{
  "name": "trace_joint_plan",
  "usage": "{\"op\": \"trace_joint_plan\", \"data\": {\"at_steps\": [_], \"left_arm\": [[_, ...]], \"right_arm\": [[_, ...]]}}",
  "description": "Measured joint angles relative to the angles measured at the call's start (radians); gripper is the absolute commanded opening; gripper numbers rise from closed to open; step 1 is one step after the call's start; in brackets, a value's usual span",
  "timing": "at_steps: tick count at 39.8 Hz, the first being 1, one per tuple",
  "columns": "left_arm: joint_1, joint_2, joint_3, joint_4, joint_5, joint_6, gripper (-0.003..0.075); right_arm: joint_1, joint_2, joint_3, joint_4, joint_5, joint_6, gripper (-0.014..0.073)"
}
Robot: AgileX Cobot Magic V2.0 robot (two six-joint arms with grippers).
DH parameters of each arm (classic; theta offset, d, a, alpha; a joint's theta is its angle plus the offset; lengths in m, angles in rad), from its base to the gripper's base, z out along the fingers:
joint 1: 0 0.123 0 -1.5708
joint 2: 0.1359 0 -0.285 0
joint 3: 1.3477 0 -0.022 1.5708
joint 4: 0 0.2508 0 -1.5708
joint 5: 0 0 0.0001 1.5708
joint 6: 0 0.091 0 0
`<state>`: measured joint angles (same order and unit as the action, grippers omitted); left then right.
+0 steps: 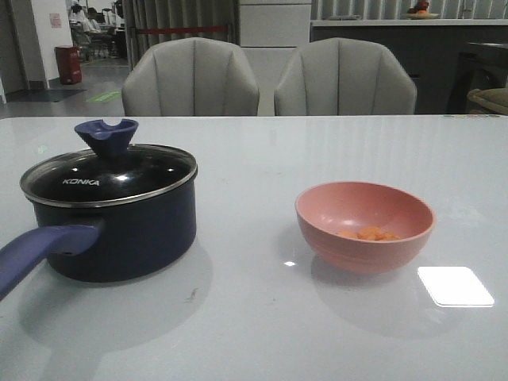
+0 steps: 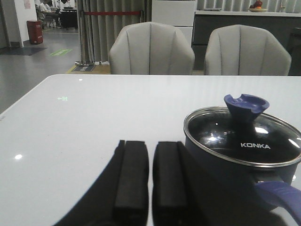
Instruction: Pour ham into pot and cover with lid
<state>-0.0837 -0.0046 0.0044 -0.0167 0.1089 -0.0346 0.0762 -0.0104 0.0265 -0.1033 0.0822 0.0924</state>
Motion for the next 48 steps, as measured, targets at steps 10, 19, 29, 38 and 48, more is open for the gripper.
{"op": "trace_joint_plan", "data": {"at_steps": [10, 19, 29, 38, 48], "left_arm": [[0.0, 0.0, 0.0, 0.0, 0.0, 0.0, 0.0132], [0.0, 0.0, 0.0, 0.0, 0.0, 0.0, 0.0132], [0.0, 0.0, 0.0, 0.0, 0.0, 0.0, 0.0132], [0.0, 0.0, 0.0, 0.0, -0.069, 0.0, 0.0132], [0.0, 0.0, -0.015, -0.011, -0.334, 0.0, 0.0132]], "right_arm": [[0.0, 0.0, 0.0, 0.0, 0.0, 0.0, 0.0139], [0.0, 0.0, 0.0, 0.0, 0.0, 0.0, 0.0139], [0.0, 0.0, 0.0, 0.0, 0.0, 0.0, 0.0139], [0.0, 0.0, 0.0, 0.0, 0.0, 0.0, 0.0139], [0.0, 0.0, 0.0, 0.0, 0.0, 0.0, 0.0139]]}}
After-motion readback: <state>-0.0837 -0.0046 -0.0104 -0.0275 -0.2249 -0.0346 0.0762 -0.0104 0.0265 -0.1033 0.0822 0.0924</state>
